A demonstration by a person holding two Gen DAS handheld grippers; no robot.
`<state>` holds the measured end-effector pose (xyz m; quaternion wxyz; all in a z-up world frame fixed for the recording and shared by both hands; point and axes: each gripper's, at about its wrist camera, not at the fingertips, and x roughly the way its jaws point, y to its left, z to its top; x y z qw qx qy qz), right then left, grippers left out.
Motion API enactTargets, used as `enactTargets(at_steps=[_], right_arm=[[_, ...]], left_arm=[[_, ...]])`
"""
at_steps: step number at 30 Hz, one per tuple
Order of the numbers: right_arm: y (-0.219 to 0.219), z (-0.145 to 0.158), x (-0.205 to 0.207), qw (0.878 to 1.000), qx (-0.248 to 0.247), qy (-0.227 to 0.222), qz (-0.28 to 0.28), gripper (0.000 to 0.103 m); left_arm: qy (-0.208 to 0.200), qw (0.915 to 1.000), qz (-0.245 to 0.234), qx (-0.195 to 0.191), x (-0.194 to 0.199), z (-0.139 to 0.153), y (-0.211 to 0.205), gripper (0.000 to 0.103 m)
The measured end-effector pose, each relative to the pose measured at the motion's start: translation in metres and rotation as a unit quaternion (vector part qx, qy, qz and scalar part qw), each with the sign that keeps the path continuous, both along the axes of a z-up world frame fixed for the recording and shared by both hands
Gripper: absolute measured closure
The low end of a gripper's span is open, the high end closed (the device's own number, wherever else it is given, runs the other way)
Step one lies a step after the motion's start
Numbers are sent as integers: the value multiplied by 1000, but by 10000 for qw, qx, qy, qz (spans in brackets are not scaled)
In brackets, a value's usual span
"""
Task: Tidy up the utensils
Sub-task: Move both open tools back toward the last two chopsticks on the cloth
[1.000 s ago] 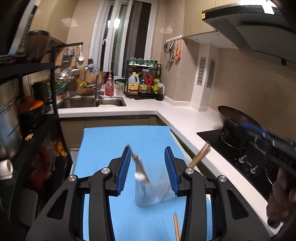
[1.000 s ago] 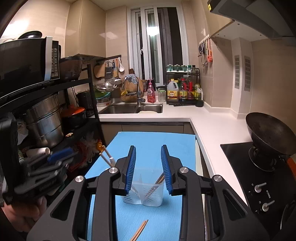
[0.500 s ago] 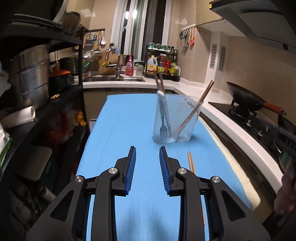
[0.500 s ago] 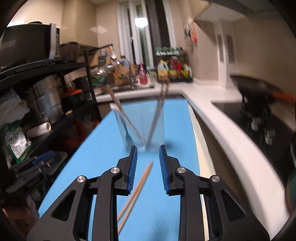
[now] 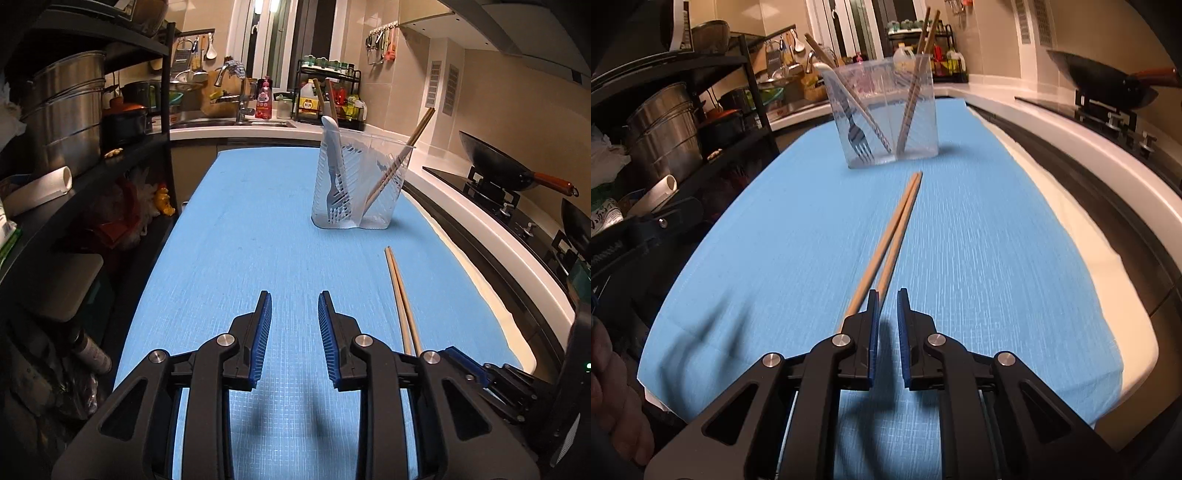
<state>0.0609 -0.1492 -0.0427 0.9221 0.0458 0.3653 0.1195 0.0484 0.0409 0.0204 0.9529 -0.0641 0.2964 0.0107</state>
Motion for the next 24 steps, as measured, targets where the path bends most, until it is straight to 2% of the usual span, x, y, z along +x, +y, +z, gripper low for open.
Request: enactTargets(at_steps=[3,7,9,11,13,16,18,20,24], right_arm=[[-3,-3,5,9998,142,138,-14,90],[0,0,1,9998,180,24,46,90],[3,1,-1,9998,144,-20,125,79],[8,-2,-1,9998,-2,28,190,76],[12,-5,-2,9996,-251,27,144,80],[11,-2,-1,9996,-282,38,84,82],[6,-2,0,9996,-285,53,-21,91],[2,-1,1,9995,-286,87,-102,96],[-4,-1,1,9985,-439,120,-295,97]], left_arm=[[16,10000,-39,-8,0,-2,-3,77],[32,10000,-83,-8,0,-4,-7,77],[33,9999,-104,-4,0,-5,-8,77],[35,9999,-103,-6,0,-5,-9,77],[36,9999,-116,4,0,-5,-10,77],[36,9999,-151,31,0,-7,-12,77],[51,9998,-178,40,0,-9,-13,77],[70,9998,-193,35,1,-9,-14,77],[104,9996,-255,-3,1,-12,-17,77]])
